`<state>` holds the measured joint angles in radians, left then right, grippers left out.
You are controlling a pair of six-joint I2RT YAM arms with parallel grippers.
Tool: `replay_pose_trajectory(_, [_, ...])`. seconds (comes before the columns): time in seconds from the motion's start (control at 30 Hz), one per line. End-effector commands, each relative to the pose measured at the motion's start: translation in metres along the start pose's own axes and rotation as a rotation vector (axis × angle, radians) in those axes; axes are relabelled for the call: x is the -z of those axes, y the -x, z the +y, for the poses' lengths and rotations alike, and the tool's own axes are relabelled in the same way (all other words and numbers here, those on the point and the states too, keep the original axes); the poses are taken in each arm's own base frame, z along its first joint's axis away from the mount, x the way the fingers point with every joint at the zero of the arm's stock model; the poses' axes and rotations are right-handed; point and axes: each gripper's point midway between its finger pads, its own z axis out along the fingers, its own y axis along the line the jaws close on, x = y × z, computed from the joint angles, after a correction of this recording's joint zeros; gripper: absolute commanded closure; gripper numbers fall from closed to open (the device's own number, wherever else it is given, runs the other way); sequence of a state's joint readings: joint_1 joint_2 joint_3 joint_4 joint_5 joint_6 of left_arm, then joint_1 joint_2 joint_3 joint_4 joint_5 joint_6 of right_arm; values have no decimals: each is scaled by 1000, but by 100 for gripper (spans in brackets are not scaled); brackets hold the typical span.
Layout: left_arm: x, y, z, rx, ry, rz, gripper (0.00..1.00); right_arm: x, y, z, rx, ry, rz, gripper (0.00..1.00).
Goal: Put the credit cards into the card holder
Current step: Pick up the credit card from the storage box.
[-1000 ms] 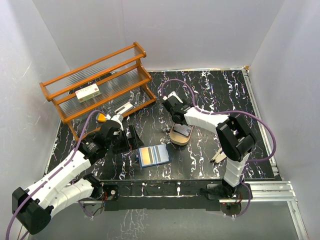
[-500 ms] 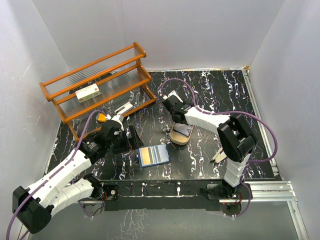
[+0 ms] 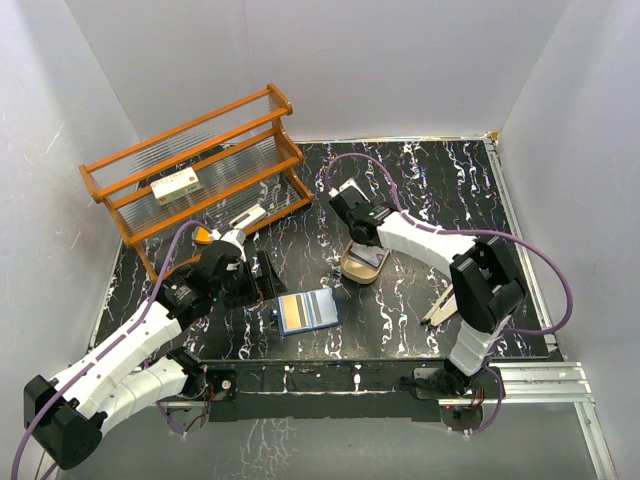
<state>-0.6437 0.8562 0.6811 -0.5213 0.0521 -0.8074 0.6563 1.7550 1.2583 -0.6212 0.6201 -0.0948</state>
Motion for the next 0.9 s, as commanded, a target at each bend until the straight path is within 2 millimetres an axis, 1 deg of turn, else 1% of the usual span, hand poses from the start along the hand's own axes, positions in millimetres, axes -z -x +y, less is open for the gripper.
replay_pose_trajectory(0.0, [4, 5, -8, -7, -19, -7, 4, 36, 27, -5, -89, 88, -91, 97])
replay_pose_trajectory(0.07, [4, 6, -9, -8, -17, -2, 5, 43, 24, 4, -93, 139, -95, 100])
replay_pose_trajectory(0.17, [5, 6, -10, -5, -20, -1, 6, 56, 22, 14, -115, 209, -103, 100])
replay_pose_trajectory(0.23, [6, 6, -12, 4, -26, -1, 6, 69, 23, 20, -153, 270, -114, 100])
replay_pose_trajectory(0.33, [4, 1, -17, 27, -59, 22, 6, 98, 35, 28, -272, 397, -177, 100])
replay_pose_trajectory(0.43, [-1, -8, -25, 67, -117, 58, 6, 127, 45, 47, -380, 582, -249, 100])
replay_pose_trajectory(0.53, [-2, -13, -40, 98, -211, 86, 7, 151, 46, 63, -463, 730, -283, 100])
replay_pose_trajectory(0.6, [0, -11, -55, 101, -289, 84, 9, 169, 44, 75, -518, 847, -291, 100])
replay_pose_trajectory(0.7, [7, -2, -76, 118, -400, 59, 15, 203, 43, 91, -567, 1046, -330, 100])
replay_pose_trajectory(0.8, [17, 11, -93, 129, -469, 18, 19, 220, 38, 86, -612, 1096, -356, 100])
replay_pose_trajectory(0.87, [23, 19, -105, 136, -520, -4, 22, 231, 38, 82, -636, 1124, -386, 100])
